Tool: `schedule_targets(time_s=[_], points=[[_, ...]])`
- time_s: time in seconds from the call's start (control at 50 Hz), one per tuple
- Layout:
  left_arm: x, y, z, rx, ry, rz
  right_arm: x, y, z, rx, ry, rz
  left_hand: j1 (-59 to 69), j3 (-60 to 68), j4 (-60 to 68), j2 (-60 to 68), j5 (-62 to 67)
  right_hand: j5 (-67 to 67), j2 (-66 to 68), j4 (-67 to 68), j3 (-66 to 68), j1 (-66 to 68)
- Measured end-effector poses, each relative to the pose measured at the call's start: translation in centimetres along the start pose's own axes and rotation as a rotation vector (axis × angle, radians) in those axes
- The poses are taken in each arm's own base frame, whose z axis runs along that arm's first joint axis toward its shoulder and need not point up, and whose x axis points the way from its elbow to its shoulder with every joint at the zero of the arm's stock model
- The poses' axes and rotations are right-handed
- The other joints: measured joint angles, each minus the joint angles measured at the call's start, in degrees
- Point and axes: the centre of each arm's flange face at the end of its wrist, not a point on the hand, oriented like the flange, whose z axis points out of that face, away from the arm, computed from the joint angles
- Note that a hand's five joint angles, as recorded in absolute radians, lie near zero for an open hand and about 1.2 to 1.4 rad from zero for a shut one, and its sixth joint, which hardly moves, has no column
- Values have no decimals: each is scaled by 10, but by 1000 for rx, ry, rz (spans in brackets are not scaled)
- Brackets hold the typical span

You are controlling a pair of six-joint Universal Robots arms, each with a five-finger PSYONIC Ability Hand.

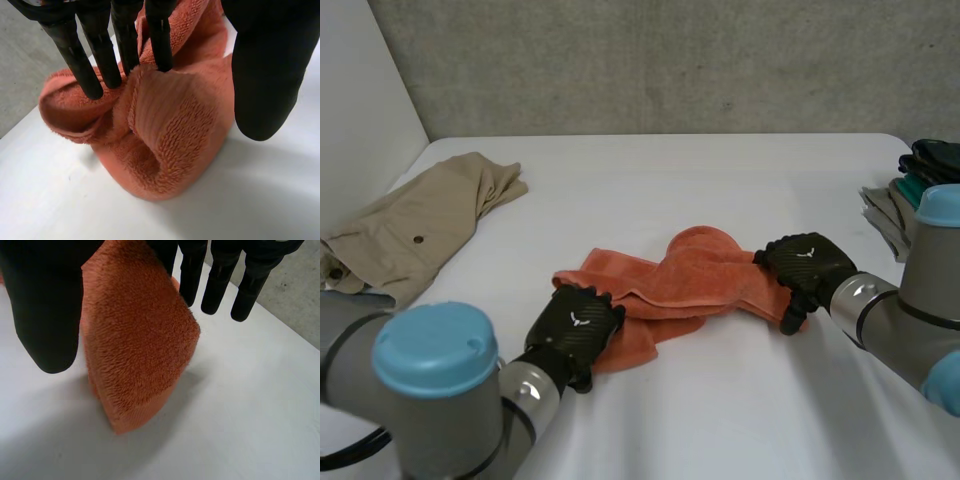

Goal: Fold the laundry.

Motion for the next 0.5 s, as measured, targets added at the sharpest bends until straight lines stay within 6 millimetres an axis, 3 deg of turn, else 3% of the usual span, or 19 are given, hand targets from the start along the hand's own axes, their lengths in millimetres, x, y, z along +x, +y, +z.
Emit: schedule_targets(time_s=[0.1,0.2,0.24,0.28,0.32,0.44,0.5], points=[[-3,1,19,19,-27,36,1,4,14,32,9,13,17,18,18,21,17,121,156,125,133,135],[-6,0,36,61,-60,75,4,6,25,54,25,11,217,196,195,197,188,375,420,392,392,350],[-8,-1,42,77,-71,85,6,5,28,64,33,8,264,252,244,252,236,387,433,426,413,350],[-10,-2,49,93,-85,94,8,4,30,73,41,5,385,382,381,384,368,387,433,431,414,350],[-15,-2,54,101,-98,100,12,1,31,82,48,3,388,412,420,413,384,387,433,432,414,350],[-38,-11,54,112,-141,89,31,-22,19,108,74,-9,388,414,424,413,384,387,433,432,414,350],[-66,-34,40,167,-192,56,53,-47,2,124,99,-45,388,418,424,413,384,387,433,432,414,350]])
